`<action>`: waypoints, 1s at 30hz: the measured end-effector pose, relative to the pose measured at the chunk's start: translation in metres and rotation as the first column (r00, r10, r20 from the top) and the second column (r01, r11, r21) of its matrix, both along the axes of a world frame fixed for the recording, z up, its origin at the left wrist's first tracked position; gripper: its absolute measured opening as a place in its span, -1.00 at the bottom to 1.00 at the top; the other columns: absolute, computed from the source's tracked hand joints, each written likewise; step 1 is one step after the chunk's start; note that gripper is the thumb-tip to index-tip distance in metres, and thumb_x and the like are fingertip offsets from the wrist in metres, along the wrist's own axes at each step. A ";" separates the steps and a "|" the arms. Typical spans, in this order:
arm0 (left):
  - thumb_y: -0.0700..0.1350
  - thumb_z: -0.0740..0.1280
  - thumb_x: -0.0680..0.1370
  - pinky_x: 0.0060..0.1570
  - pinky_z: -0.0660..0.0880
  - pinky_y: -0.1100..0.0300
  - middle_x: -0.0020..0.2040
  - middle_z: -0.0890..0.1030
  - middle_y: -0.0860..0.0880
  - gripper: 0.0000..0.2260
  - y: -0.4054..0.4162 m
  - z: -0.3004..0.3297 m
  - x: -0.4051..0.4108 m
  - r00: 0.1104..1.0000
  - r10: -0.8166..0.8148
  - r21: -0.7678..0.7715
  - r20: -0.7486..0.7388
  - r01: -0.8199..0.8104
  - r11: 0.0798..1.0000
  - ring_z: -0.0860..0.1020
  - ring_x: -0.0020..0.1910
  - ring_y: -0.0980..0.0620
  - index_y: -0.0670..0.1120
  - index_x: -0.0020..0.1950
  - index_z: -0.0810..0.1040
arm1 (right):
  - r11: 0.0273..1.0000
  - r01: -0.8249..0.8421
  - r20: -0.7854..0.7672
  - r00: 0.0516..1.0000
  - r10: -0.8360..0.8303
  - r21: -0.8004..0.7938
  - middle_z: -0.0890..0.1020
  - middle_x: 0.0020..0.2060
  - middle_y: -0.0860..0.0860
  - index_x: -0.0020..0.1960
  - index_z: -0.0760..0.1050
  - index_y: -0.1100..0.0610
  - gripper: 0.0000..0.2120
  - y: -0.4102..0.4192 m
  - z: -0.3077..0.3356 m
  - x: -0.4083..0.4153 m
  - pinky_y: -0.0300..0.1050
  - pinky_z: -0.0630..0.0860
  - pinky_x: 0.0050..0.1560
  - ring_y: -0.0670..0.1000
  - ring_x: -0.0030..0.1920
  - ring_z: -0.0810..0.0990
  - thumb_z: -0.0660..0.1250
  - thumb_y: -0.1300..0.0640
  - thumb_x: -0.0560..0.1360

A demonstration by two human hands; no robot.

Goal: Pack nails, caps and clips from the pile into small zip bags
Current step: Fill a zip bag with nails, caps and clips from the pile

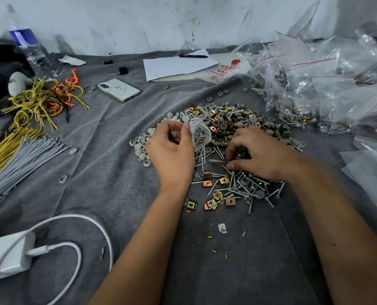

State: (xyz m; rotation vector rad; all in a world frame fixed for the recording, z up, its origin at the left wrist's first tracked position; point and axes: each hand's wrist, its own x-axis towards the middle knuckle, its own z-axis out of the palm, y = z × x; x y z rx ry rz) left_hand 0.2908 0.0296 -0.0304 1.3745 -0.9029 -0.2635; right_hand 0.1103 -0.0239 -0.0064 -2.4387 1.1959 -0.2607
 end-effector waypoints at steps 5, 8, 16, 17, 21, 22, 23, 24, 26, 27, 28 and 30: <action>-0.21 0.45 0.58 -0.31 0.45 0.27 -0.33 0.56 0.06 -0.89 0.001 -0.003 -0.005 0.984 -0.068 0.021 0.165 0.065 0.998 0.51 -0.35 0.13 -0.07 -0.14 0.61 | 0.997 0.056 0.294 0.955 -0.040 -0.046 0.59 -0.12 -0.20 -0.08 0.55 -0.07 -0.87 0.002 -0.001 0.003 -0.32 0.46 -0.05 -0.25 -0.09 0.56 0.49 0.09 0.52; -0.20 0.46 0.57 -0.32 0.41 0.35 -0.33 0.57 0.11 -0.89 0.001 -0.003 -0.008 0.961 -0.112 0.032 0.252 0.108 0.994 0.51 -0.34 0.16 -0.07 -0.14 0.62 | 0.984 0.127 0.559 0.828 -0.036 -0.125 0.65 -0.18 -0.14 -0.04 0.58 0.05 -0.90 0.006 -0.001 0.011 -0.38 0.52 -0.14 -0.19 -0.14 0.63 0.49 0.17 0.53; -0.20 0.46 0.56 -0.31 0.45 0.27 -0.33 0.58 0.10 -0.89 0.000 -0.005 -0.008 0.960 -0.113 0.008 0.258 0.115 0.993 0.53 -0.34 0.13 -0.05 -0.15 0.62 | 0.997 0.042 0.710 0.703 0.021 -0.070 0.72 -0.12 -0.03 0.04 0.66 0.12 -0.77 0.008 -0.008 0.020 -0.12 0.66 0.01 -0.06 -0.07 0.71 0.55 0.31 0.43; -0.21 0.46 0.56 -0.31 0.45 0.26 -0.33 0.57 0.10 -0.89 0.000 -0.005 -0.008 0.963 -0.108 0.002 0.248 0.111 0.994 0.52 -0.34 0.14 -0.05 -0.15 0.62 | 0.996 0.043 0.704 0.710 0.024 -0.077 0.72 -0.11 -0.04 0.06 0.66 0.11 -0.75 0.008 -0.009 0.019 -0.14 0.65 0.02 -0.08 -0.06 0.71 0.56 0.31 0.43; -0.22 0.45 0.57 -0.30 0.41 0.34 -0.34 0.53 0.14 -0.88 0.001 -0.004 -0.008 0.969 -0.107 -0.002 0.222 0.110 0.994 0.49 -0.34 0.19 -0.04 -0.13 0.61 | 0.987 0.088 0.667 0.744 0.025 -0.135 0.72 -0.08 -0.11 0.07 0.70 0.08 -0.80 0.005 -0.010 0.017 -0.23 0.62 0.01 -0.11 -0.04 0.70 0.51 0.28 0.49; -0.22 0.45 0.57 -0.31 0.39 0.37 -0.35 0.52 0.15 -0.88 0.002 -0.003 -0.007 0.971 -0.104 -0.006 0.214 0.108 0.994 0.49 -0.35 0.20 -0.04 -0.13 0.61 | 0.985 0.120 0.671 0.742 -0.005 -0.124 0.72 -0.08 -0.11 0.08 0.70 0.06 -0.82 0.003 -0.010 0.015 -0.22 0.62 0.01 -0.11 -0.04 0.70 0.50 0.25 0.51; -0.23 0.45 0.57 -0.31 0.37 0.40 -0.36 0.51 0.16 -0.87 0.002 -0.003 -0.007 0.974 -0.096 -0.010 0.205 0.100 0.995 0.48 -0.35 0.21 -0.04 -0.14 0.61 | 0.984 0.150 0.676 0.735 -0.044 -0.099 0.72 -0.09 -0.11 0.07 0.70 0.04 -0.84 0.001 -0.009 0.012 -0.19 0.62 -0.01 -0.11 -0.05 0.70 0.49 0.23 0.52; -0.23 0.45 0.57 -0.31 0.36 0.42 -0.36 0.49 0.17 -0.86 0.002 -0.002 -0.006 0.977 -0.086 -0.014 0.195 0.091 0.996 0.48 -0.35 0.22 -0.04 -0.14 0.61 | 0.981 0.179 0.678 0.731 -0.082 -0.075 0.72 -0.11 -0.11 0.05 0.70 0.02 -0.86 -0.001 -0.009 0.009 -0.18 0.63 -0.03 -0.11 -0.07 0.69 0.49 0.20 0.52; -0.24 0.45 0.57 -0.31 0.37 0.41 -0.36 0.50 0.17 -0.87 0.001 -0.002 -0.005 0.983 -0.076 -0.019 0.170 0.080 0.997 0.47 -0.37 0.22 -0.05 -0.14 0.61 | 0.975 0.219 0.663 0.736 -0.139 -0.039 0.70 -0.20 -0.16 -0.01 0.68 0.00 -0.94 -0.004 -0.008 0.004 -0.23 0.60 -0.13 -0.15 -0.17 0.67 0.49 0.13 0.53; -0.24 0.44 0.57 -0.31 0.38 0.40 -0.35 0.51 0.17 -0.87 0.001 -0.002 -0.005 0.985 -0.075 -0.020 0.155 0.079 0.997 0.48 -0.36 0.22 -0.05 -0.14 0.62 | 0.973 0.230 0.648 0.746 -0.153 -0.035 0.68 -0.27 -0.21 -0.05 0.67 0.00 -0.99 -0.004 -0.008 0.003 -0.29 0.55 -0.20 -0.19 -0.24 0.64 0.48 0.09 0.55; -0.24 0.44 0.57 -0.31 0.40 0.37 -0.35 0.52 0.16 -0.88 0.001 -0.002 -0.004 0.987 -0.077 -0.021 0.142 0.080 0.997 0.48 -0.36 0.21 -0.05 -0.13 0.62 | 0.969 0.244 0.635 0.756 -0.160 -0.047 0.64 -0.34 -0.26 -0.08 0.65 0.00 -0.94 -0.005 -0.009 0.002 -0.36 0.48 -0.29 -0.23 -0.32 0.59 0.45 0.05 0.57; -0.23 0.44 0.58 -0.31 0.41 0.34 -0.34 0.53 0.14 -0.88 0.001 -0.002 -0.004 0.988 -0.085 -0.019 0.131 0.088 0.996 0.50 -0.35 0.17 -0.05 -0.13 0.62 | 0.967 0.252 0.620 0.764 -0.176 -0.037 0.59 -0.40 -0.32 -0.11 0.62 -0.01 -0.87 -0.005 -0.010 0.002 -0.41 0.39 -0.38 -0.26 -0.40 0.53 0.41 0.01 0.60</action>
